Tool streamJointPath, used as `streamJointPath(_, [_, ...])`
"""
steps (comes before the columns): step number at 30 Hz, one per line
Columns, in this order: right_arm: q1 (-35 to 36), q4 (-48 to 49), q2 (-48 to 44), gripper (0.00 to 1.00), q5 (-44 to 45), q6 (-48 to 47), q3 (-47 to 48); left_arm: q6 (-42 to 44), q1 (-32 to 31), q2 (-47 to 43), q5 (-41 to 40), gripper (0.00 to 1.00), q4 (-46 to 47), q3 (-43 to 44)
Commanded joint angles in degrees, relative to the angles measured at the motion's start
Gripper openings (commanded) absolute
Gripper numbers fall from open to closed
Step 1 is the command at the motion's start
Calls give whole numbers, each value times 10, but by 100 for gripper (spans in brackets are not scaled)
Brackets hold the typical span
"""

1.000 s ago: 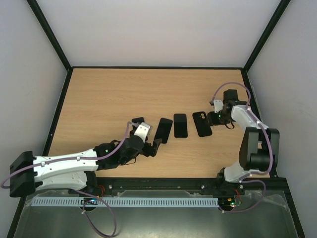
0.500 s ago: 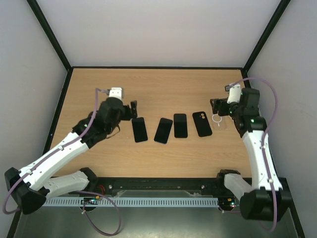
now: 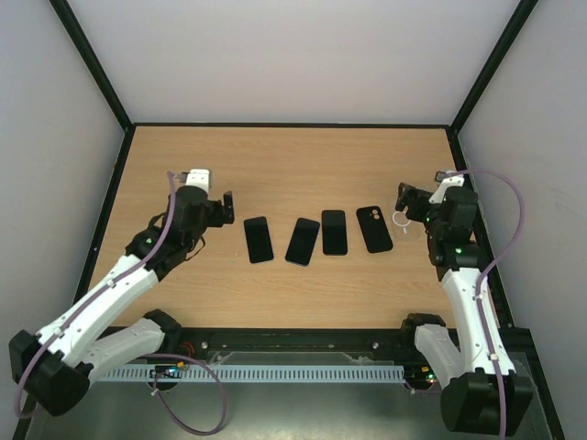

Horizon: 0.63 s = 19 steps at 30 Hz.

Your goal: Take the phone out of the phone case

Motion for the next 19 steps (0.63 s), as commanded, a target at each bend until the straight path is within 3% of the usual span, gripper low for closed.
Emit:
streamJointPath(1, [-1, 56, -38, 98, 69, 59, 4, 21, 11, -79, -59, 100, 54, -31])
streamJointPath(3, [-1, 62, -53, 98, 104, 70, 6, 26, 11, -107, -62, 100, 69, -48])
streamJointPath(8, [-1, 48, -56, 98, 15, 13, 13, 32, 11, -132, -74, 100, 81, -60])
streamJointPath(13, [-1, 29, -49, 98, 28, -7, 43, 29, 11, -120, -75, 100, 71, -56])
streamJointPath(19, [-1, 85, -81, 98, 6, -18, -12, 33, 11, -124, -80, 100, 67, -57])
